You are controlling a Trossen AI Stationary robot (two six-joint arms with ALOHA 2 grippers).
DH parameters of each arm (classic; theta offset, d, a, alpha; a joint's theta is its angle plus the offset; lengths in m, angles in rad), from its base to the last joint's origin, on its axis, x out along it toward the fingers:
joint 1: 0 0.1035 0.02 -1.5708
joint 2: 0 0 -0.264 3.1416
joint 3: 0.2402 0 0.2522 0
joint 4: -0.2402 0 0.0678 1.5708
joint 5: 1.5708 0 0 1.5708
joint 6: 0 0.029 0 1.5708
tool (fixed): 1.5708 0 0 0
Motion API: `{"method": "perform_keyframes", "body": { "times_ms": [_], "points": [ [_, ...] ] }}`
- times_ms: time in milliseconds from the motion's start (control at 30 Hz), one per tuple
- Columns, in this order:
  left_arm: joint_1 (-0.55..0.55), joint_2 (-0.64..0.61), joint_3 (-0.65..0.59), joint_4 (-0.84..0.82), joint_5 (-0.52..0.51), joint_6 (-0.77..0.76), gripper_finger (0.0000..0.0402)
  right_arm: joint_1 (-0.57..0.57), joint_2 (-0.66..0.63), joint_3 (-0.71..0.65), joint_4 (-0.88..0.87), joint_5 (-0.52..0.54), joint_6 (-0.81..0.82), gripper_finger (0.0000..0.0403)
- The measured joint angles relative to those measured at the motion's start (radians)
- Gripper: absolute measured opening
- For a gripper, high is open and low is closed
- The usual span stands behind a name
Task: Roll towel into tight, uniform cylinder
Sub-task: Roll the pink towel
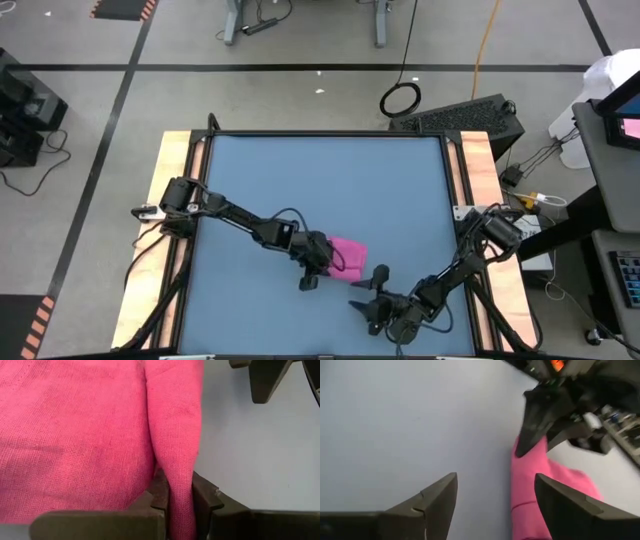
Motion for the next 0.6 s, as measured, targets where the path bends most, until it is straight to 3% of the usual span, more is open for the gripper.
{"method": "perform_keyframes", "body": {
  "times_ms": [133,367,600],
  "points": [
    [0.000,0.000,0.000,0.001,-0.001,-0.001,0.0039,-0.023,0.002,0.000,0.037,0.015,-0.041,0.0254],
    [0.000,0.000,0.000,0.003,-0.005,-0.001,0.0040,-0.094,0.002,0.000,-0.018,-0.058,0.106,0.0252],
    [0.000,0.001,0.000,0.003,-0.007,-0.001,0.0040,-0.136,0.000,0.001,-0.098,-0.109,0.247,0.0210]
  ]
}}
